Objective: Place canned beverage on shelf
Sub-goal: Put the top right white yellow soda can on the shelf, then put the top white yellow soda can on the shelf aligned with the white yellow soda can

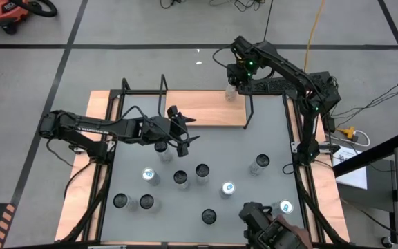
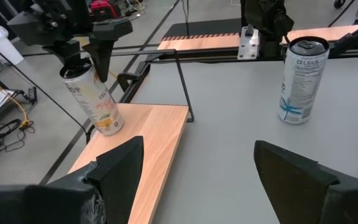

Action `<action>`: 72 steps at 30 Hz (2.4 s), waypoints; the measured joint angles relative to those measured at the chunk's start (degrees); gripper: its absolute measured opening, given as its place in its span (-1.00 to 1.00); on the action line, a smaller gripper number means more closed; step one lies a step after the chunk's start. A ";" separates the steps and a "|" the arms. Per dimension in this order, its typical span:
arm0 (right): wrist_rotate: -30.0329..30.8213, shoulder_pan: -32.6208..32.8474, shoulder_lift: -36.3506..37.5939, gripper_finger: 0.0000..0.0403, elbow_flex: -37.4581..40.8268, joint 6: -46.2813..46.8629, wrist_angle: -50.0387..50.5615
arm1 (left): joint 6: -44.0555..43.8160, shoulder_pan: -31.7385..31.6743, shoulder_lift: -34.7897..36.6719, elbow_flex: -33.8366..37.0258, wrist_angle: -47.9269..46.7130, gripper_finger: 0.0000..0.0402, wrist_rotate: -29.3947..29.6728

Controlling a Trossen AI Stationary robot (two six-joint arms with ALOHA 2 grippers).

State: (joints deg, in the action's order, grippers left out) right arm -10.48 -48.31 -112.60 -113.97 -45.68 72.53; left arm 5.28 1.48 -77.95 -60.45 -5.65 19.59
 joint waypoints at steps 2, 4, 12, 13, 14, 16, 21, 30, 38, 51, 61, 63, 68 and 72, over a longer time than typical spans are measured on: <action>-0.02 0.00 0.41 0.14 0.00 0.03 0.00 | 0.00 0.00 0.00 0.00 0.00 0.49 0.00; -0.04 0.00 1.11 0.14 0.00 0.03 -0.07 | 0.00 0.00 0.00 0.00 0.02 0.49 0.00; 0.04 0.41 4.97 0.14 0.00 3.84 -0.07 | 0.00 0.00 0.00 0.00 0.02 0.49 0.00; 0.04 0.43 5.65 0.14 0.00 4.42 -0.07 | 0.00 0.00 0.00 0.00 0.02 0.49 0.00; 0.04 0.53 6.23 0.14 0.00 5.03 -0.13 | -0.01 0.00 0.00 0.00 0.04 0.49 0.00; 0.38 0.80 7.41 0.14 0.00 6.61 -0.49 | -0.02 0.00 0.00 0.00 0.04 0.49 0.00; 3.23 2.17 11.02 0.14 0.00 12.63 -0.91 | -0.42 0.00 0.00 0.00 -0.30 0.49 0.02; 2.95 6.64 16.94 0.13 -0.02 21.06 0.54 | -1.75 -0.02 0.00 0.00 -0.98 0.49 0.04; 2.93 18.36 20.65 0.13 -0.02 28.80 7.85 | -3.77 0.47 -0.04 1.05 -0.24 0.49 0.04; 7.57 42.73 31.68 0.13 16.33 45.00 6.60 | -6.28 4.71 -0.09 2.93 2.50 0.49 -0.01; 15.42 54.83 44.85 0.13 48.82 54.63 -30.51 | -6.36 6.91 -0.07 2.93 2.10 0.49 -0.02; 17.17 56.21 45.08 0.13 53.75 54.49 -39.03 | -6.40 7.40 -0.07 2.93 2.11 0.49 -0.02; 18.35 58.59 42.81 0.13 60.58 51.35 -56.09 | -8.02 9.24 -0.09 2.93 1.22 0.49 -0.08; 22.96 60.95 39.83 0.13 60.87 47.72 -64.12 | -10.91 11.35 -0.07 2.91 -2.46 0.49 0.09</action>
State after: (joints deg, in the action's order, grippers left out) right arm 12.48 12.64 -72.78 -53.10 2.04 8.41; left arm -5.63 12.83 -78.02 -57.54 -8.11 19.69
